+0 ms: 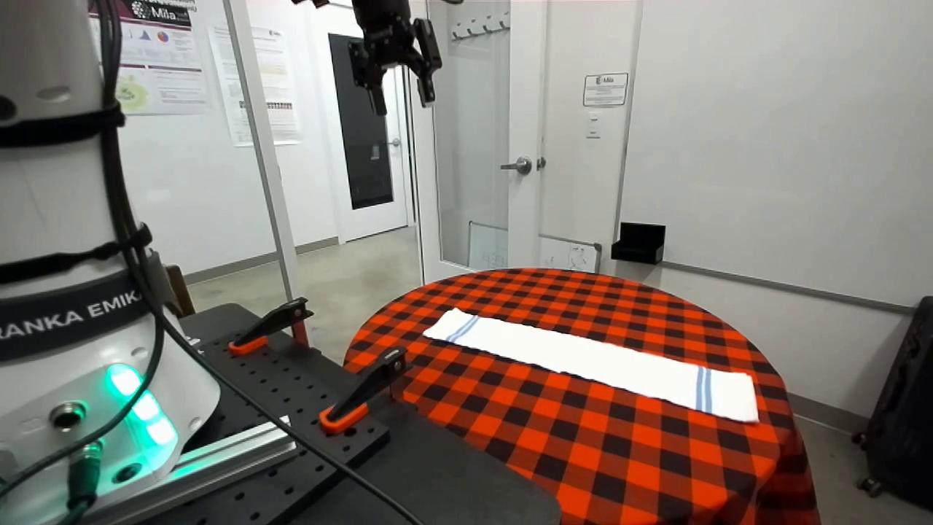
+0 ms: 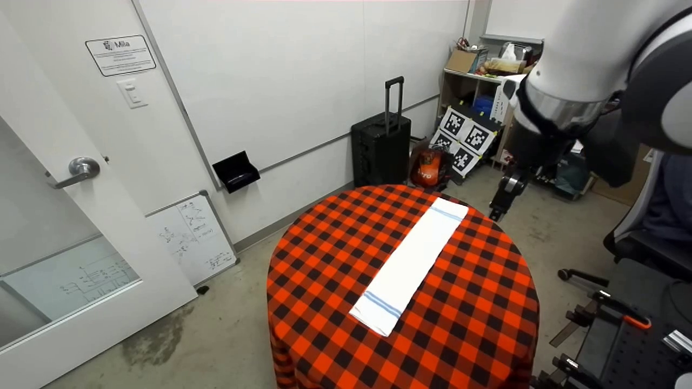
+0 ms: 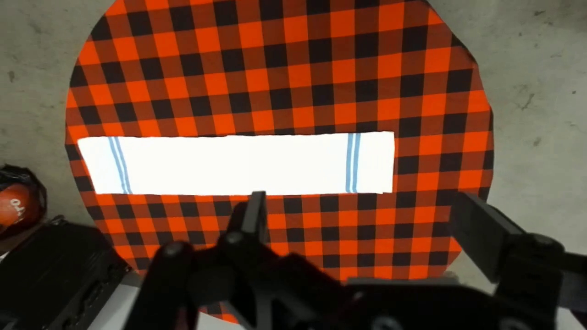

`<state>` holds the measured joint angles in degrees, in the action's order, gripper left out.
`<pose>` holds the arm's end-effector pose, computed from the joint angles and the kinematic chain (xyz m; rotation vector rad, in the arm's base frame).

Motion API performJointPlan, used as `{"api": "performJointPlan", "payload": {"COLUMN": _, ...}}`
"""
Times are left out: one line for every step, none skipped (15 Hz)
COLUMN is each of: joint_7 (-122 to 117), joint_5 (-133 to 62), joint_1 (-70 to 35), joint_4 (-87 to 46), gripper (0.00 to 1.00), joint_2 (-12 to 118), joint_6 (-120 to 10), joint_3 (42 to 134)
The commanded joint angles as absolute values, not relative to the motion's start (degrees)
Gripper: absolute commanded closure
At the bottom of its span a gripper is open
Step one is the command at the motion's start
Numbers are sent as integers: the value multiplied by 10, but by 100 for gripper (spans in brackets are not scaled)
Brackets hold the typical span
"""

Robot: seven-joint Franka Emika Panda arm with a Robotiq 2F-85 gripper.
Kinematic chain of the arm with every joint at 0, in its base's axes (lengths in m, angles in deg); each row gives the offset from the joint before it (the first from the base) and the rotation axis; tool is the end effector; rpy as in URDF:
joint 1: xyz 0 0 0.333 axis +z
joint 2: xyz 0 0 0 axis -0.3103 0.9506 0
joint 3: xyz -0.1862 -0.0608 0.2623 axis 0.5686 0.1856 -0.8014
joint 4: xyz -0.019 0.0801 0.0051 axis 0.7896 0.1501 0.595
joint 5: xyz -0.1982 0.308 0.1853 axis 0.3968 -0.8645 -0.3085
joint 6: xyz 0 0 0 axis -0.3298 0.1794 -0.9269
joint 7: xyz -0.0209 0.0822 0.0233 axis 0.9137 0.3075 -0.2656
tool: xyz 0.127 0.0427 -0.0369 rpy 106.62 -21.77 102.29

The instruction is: Fold the cloth

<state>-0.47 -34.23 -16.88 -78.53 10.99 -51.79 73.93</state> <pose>0.4075 0.0746 0.3737 3.0148 0.1841 0.1980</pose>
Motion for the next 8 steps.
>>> {"api": "performJointPlan", "payload": {"joint_7": 68, "joint_5": -273, "joint_1": -182, "joint_4": -753, "gripper": 0, "joint_2": 215, "joint_6": -558, "joint_3": 709}}
{"api": "performJointPlan", "payload": {"joint_7": 84, "joint_5": -257, "joint_1": -182, "joint_4": -742, "gripper": 0, "joint_2": 243, "joint_6": -561, "joint_3": 707}}
{"api": "performJointPlan", "payload": {"joint_7": 97, "joint_5": -245, "joint_1": -181, "joint_4": -732, "gripper": 0, "joint_2": 268, "joint_6": -563, "joint_3": 708}}
{"api": "performJointPlan", "payload": {"joint_7": 109, "joint_5": -232, "joint_1": -180, "joint_4": -719, "gripper": 0, "joint_2": 294, "joint_6": -564, "joint_3": 710}}
{"api": "performJointPlan", "payload": {"joint_7": 125, "joint_5": -216, "joint_1": -178, "joint_4": -704, "gripper": 0, "joint_2": 321, "joint_6": -566, "joint_3": 713}}
{"api": "performJointPlan", "payload": {"joint_7": 141, "joint_5": -199, "joint_1": -176, "joint_4": -684, "gripper": 0, "joint_2": 351, "joint_6": -564, "joint_3": 715}}
{"api": "performJointPlan", "payload": {"joint_7": 156, "joint_5": -181, "joint_1": -171, "joint_4": -667, "gripper": 0, "joint_2": 373, "joint_6": -563, "joint_3": 719}}
{"api": "performJointPlan", "payload": {"joint_7": 178, "joint_5": -159, "joint_1": -165, "joint_4": -644, "gripper": 0, "joint_2": 406, "joint_6": -560, "joint_3": 722}}
